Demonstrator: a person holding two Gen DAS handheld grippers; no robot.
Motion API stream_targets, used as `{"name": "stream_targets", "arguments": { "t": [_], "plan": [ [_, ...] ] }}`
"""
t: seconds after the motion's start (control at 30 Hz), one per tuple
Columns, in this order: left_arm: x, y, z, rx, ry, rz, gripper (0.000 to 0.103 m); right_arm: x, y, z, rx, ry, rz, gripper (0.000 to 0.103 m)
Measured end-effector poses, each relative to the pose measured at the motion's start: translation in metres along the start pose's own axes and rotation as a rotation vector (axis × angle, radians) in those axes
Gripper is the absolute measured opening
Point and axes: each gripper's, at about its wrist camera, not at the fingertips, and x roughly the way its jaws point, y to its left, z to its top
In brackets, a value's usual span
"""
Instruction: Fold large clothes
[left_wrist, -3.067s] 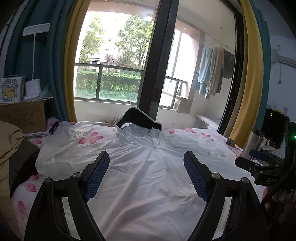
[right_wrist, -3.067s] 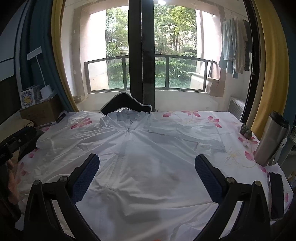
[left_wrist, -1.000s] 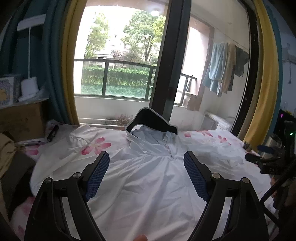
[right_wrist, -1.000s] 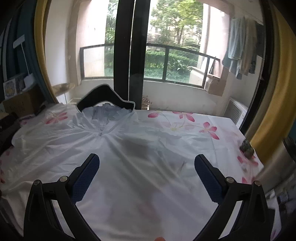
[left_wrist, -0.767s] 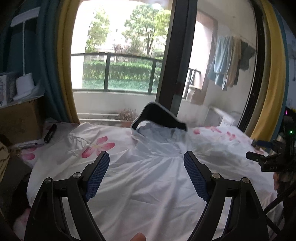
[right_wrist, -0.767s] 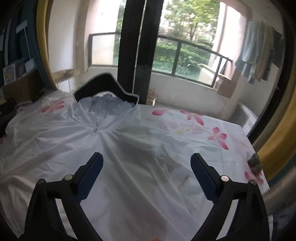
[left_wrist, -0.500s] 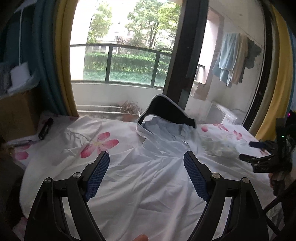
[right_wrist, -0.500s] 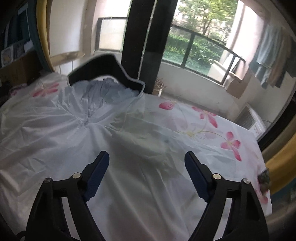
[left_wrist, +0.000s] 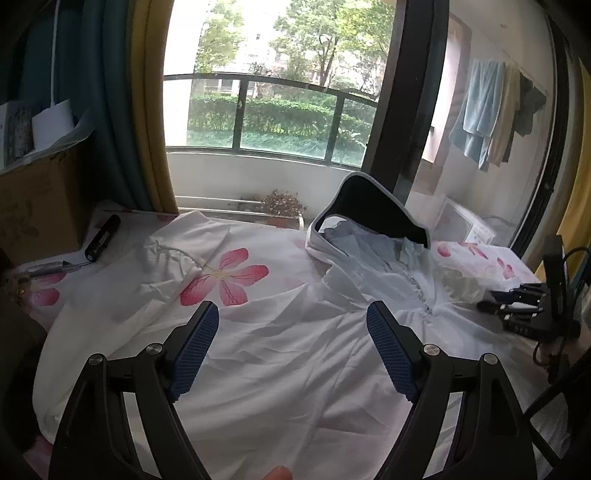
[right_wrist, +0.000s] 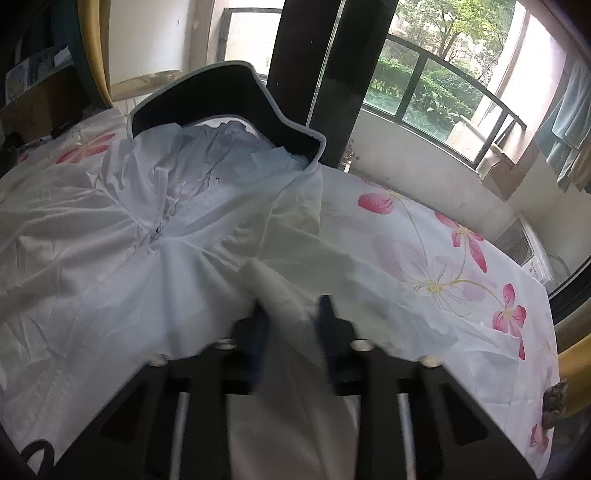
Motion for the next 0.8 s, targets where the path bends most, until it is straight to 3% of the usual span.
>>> {"name": "stream_targets", "arguments": {
  "t": [0.13,0.47,0.8],
  "plan": [
    [-0.004,0.0,0.002,0.007,-0.013,0.006,0.085,-0.016,-0.001,0.005,0.001,-0.049,-0.018,0.003],
    [-0.032,0.002,0.007,0.023,-0.05,-0.025,0.085,-0.083,0.023,0.034,0.017,-0.193,-0.024,0.002],
    [-0.061,0.038,0.006,-0.031,-0.074,-0.025,0.085,-0.105,0.075,0.05,0.009,-0.242,0.042,0.002]
  ]
}}
